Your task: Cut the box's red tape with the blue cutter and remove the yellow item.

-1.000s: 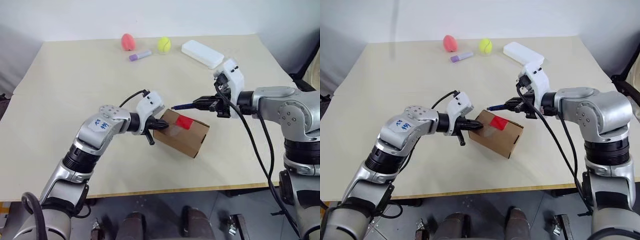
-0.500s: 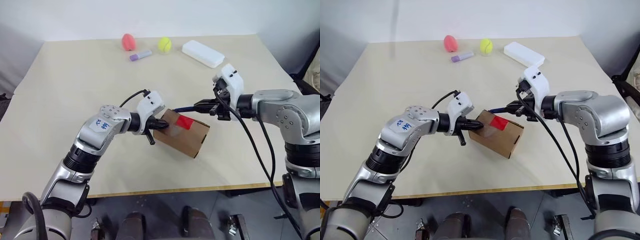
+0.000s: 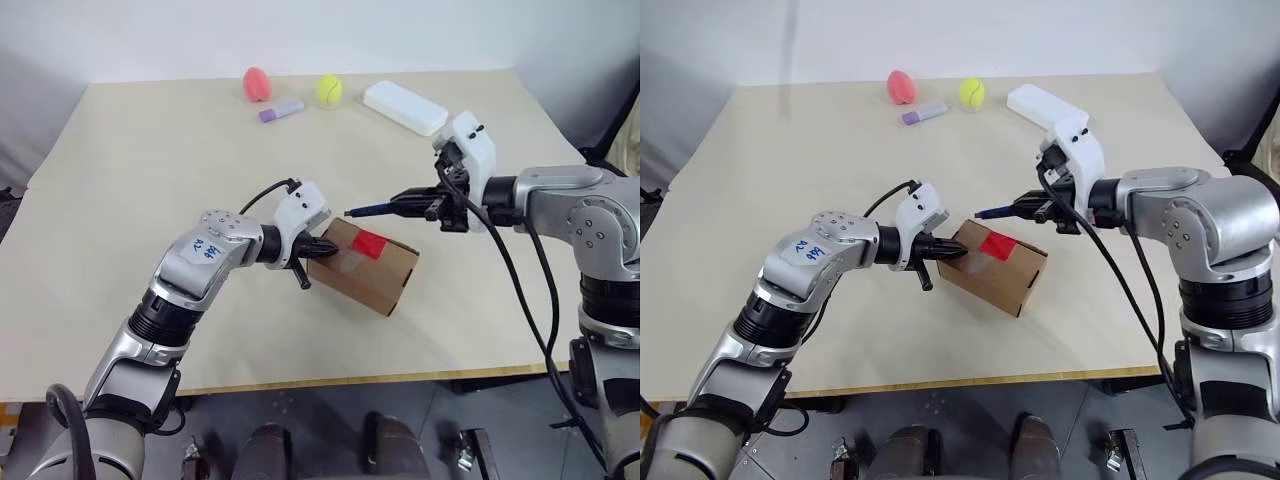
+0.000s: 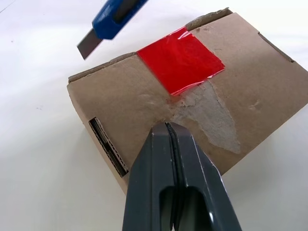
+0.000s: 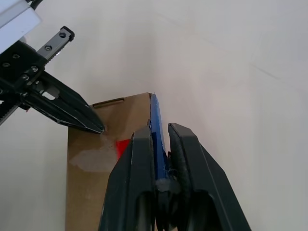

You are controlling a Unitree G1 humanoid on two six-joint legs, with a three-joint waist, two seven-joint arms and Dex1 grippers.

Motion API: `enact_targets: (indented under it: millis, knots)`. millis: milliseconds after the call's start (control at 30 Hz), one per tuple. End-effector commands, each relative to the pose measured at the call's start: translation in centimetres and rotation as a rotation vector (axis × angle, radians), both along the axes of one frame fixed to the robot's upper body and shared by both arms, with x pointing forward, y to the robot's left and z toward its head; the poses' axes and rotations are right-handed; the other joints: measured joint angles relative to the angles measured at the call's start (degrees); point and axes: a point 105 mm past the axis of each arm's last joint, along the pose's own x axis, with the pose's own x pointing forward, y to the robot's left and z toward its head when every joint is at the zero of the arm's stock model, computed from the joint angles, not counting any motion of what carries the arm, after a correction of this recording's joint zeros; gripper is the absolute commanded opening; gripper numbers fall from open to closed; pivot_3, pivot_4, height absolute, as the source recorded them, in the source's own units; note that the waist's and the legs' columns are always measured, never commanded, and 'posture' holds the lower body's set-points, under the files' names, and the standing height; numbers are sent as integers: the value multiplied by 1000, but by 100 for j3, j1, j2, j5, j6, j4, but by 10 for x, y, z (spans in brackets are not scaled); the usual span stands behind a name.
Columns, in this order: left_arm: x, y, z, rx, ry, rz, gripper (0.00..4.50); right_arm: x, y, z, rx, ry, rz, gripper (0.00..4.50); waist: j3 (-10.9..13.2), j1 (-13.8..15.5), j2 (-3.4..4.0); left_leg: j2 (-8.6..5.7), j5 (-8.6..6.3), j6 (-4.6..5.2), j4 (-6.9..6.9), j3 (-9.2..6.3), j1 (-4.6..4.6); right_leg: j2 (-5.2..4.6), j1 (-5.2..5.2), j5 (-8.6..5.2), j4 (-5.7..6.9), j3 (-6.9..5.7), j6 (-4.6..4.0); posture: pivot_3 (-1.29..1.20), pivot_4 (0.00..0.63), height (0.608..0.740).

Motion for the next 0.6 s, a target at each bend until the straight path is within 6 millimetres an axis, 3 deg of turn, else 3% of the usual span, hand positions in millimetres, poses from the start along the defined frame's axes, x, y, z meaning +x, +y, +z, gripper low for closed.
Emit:
enact_targets:
  millis: [33, 367, 600]
  knots:
    - [2, 3, -3, 16, 10, 22, 0, -3, 1, 6, 5, -34, 11, 163, 0, 0, 0, 0, 0, 0, 0, 0, 0, 0, 0, 0, 0, 0, 0, 0, 150, 740]
    - [2, 3, -3, 14, 11, 20, 0, -3, -7, -13, -31, 19, -11, 163, 0, 2, 0, 0, -1, 1, 1, 0, 0, 0, 0, 0, 0, 0, 0, 0, 150, 740]
    - [2, 2, -4, 15, 14, 20, 0, -7, -10, -14, -62, 24, -8, 163, 0, 17, 0, 0, -2, 3, 4, 0, 0, 0, 2, 0, 0, 0, 0, 0, 150, 740]
